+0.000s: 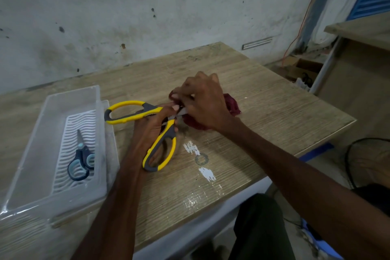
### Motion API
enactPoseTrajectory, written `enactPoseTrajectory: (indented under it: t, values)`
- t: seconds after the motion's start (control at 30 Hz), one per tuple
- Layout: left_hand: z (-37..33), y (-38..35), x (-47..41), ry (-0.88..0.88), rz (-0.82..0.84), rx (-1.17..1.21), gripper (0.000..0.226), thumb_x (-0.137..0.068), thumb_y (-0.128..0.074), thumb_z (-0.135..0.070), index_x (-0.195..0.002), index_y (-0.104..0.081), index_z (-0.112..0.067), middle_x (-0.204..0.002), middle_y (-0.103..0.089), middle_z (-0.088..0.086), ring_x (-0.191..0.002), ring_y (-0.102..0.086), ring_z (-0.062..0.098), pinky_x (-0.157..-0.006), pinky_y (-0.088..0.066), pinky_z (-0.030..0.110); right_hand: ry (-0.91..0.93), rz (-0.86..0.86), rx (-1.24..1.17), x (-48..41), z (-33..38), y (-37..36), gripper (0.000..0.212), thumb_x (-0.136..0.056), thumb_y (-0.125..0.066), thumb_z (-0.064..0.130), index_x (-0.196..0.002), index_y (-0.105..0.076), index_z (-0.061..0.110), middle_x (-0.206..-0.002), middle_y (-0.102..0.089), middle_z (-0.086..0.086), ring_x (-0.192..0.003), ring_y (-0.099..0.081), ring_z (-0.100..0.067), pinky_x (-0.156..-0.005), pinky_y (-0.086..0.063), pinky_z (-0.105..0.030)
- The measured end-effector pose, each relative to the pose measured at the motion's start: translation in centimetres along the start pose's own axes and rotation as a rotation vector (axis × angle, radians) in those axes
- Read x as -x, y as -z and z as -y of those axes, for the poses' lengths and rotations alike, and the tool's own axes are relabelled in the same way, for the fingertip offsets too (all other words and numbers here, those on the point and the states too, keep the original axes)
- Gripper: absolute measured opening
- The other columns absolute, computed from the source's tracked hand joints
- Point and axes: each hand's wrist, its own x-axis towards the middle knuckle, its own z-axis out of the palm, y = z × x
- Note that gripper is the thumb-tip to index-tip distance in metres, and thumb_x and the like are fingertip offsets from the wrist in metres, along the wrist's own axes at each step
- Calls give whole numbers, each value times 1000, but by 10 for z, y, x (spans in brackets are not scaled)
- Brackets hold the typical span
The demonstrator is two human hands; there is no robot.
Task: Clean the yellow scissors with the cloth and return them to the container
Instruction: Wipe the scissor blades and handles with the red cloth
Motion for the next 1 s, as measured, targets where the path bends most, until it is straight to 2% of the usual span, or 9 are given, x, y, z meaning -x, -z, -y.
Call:
enactPoseTrajectory:
  t: [0.07,0.13,0.23,0.37,0.5,0.63,0.73,0.87,1.0]
  values:
    - [-3,4,-5,-27,111,-123,10,-79,-72,-33,-75,-80,-28,-60,-66,-4,-55,-61,10,-54,-49,27,-191,-13,15,-12,-17,1,14,-85,-63,29,-90,-76,31,-80,-69,1,-87,-56,-26,-78,-31,-39]
    - [-5,7,-10,-12,144,-126,15,-82,-68,-31,-71,-79,-34,-59,-67,-8,-54,-62,6,-53,-50,23,-245,43,-8,-17,-24,1,15,-86,-64,27,-94,-77,27,-82,-71,-2,-88,-58,-26,-79,-36,-37]
    - [-9,0,-13,7,63,-4,14,-90,-65,-19,-81,-76,-19,-55,-64,-2,-47,-60,10,-45,-48,21,-255,30,-126,-9,-15,1,15,-85,-64,23,-92,-77,21,-79,-73,-4,-76,-64,-20,-69,-48,-33]
    - [-8,-2,-12,25,-17,97,14,-89,-67,-19,-90,-68,-4,-52,-58,3,-43,-56,11,-41,-43,20,-563,-187,-331,-7,-13,10,15,-87,-65,22,-97,-76,19,-94,-75,3,-87,-67,-10,-82,-54,-32]
    - [-7,0,-17,60,30,148,17,-92,-63,-21,-86,-61,-4,-50,-56,1,-42,-54,10,-40,-42,19,-331,-113,-342,-9,7,19,15,-80,-70,21,-94,-77,22,-89,-75,3,-83,-66,-13,-80,-52,-34]
    - [-2,1,-16,15,41,153,21,-93,-61,-25,-79,-63,-9,-55,-60,0,-46,-57,11,-42,-45,21,-98,-24,-177,6,16,1,11,-78,-70,26,-87,-77,25,-77,-70,0,-80,-62,-27,-72,-45,-41]
    - [-1,4,-15,-11,38,125,19,-88,-67,-26,-82,-69,-9,-61,-64,4,-50,-60,14,-46,-47,22,-183,-40,-126,-1,8,-2,12,-82,-67,34,-89,-76,31,-81,-71,4,-86,-58,-26,-78,-38,-42]
    - [-2,5,-17,7,30,10,37,-74,-81,-41,-86,-72,-7,-66,-65,10,-52,-60,15,-52,-45,27,-306,-12,-38,-26,-7,-5,14,-82,-67,33,-93,-76,31,-89,-74,4,-95,-61,-23,-86,-39,-37]
    - [-4,3,-14,15,13,104,25,-89,-70,-28,-94,-69,-3,-63,-61,8,-46,-56,11,-44,-45,21,-387,-9,65,-34,-21,9,13,-80,-66,26,-81,-77,21,-80,-74,1,-83,-65,-23,-84,-42,-37]
